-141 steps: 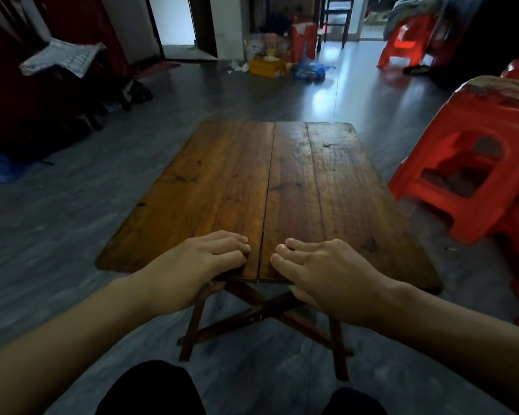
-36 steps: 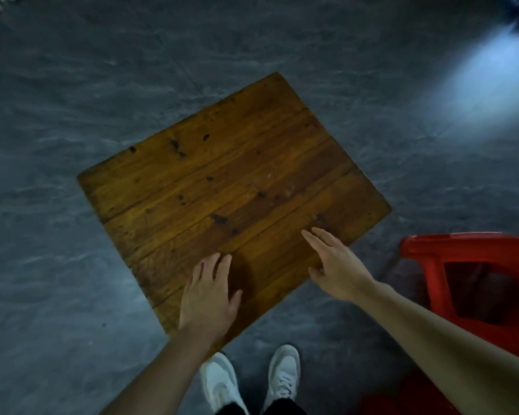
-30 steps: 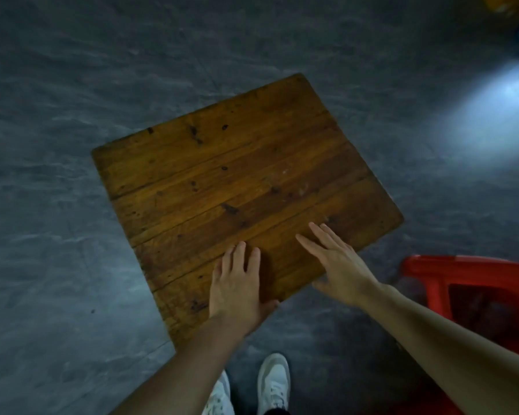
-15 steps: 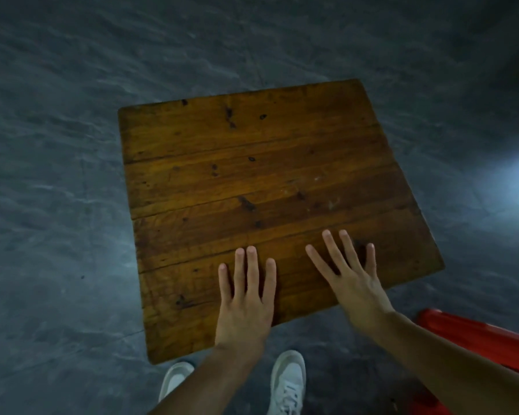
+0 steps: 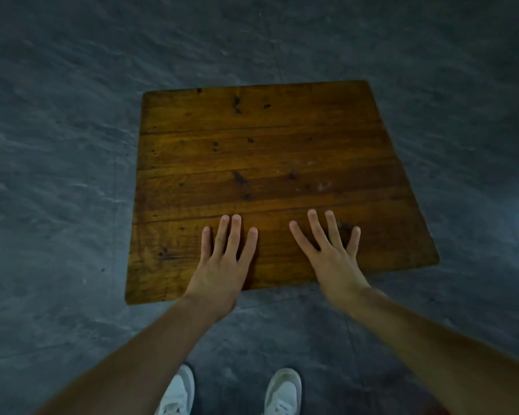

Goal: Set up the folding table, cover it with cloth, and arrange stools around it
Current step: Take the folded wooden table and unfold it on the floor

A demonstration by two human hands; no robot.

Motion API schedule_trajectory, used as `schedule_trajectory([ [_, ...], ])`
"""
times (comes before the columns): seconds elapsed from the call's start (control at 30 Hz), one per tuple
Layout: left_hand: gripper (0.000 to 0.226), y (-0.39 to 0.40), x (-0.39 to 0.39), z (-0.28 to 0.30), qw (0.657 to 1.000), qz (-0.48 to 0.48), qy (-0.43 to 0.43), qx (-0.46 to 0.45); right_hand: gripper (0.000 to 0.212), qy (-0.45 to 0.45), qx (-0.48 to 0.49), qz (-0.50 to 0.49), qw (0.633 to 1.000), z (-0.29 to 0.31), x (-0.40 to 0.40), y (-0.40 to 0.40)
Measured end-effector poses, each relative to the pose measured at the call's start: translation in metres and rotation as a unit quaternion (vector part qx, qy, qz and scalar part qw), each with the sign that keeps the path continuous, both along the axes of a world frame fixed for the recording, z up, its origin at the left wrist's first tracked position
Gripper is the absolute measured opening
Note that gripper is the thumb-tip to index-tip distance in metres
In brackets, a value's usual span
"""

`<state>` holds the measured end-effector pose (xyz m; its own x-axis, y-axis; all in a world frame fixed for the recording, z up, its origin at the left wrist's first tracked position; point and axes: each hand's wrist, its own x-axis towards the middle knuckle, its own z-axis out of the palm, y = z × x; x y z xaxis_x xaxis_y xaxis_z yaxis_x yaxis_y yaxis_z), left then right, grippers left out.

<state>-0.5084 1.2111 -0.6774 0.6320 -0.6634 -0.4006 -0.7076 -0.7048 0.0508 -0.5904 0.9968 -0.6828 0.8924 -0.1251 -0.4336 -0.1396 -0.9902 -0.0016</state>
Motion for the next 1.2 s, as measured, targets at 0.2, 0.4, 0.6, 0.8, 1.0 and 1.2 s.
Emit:
schedule_trajectory([
  [0.2, 0.119, -0.019, 0.029, 0.005, 1.0, 0.007, 0.007, 0.001, 0.126, 0.009, 0.004, 0.003, 1.0, 0.011, 0.034, -0.018],
  [0.4, 0.126, -0.025, 0.067, 0.006, 1.0, 0.0, 0.014, 0.01, 0.124, 0.009, 0.0, -0.009, 1.0, 0.012, 0.07, -0.024],
  [0.6, 0.12, -0.028, 0.125, 0.01, 1.0, 0.0, 0.014, -0.002, 0.118, 0.02, -0.004, -0.016, 1.0, 0.02, 0.124, -0.026],
  [0.8, 0.115, -0.045, 0.17, 0.012, 1.0, 0.003, 0.017, -0.012, 0.123, 0.026, -0.013, -0.015, 0.999, 0.024, 0.172, -0.044],
  [1.0, 0.124, -0.064, 0.223, 0.01, 1.0, 0.01, 0.007, -0.002, 0.121, 0.01, -0.014, -0.016, 1.0, 0.017, 0.225, -0.064],
  [1.2, 0.131, -0.093, 0.293, 0.02, 1.0, 0.024, 0.012, 0.008, 0.118, 0.005, -0.003, 0.004, 1.0, 0.026, 0.299, -0.097],
])
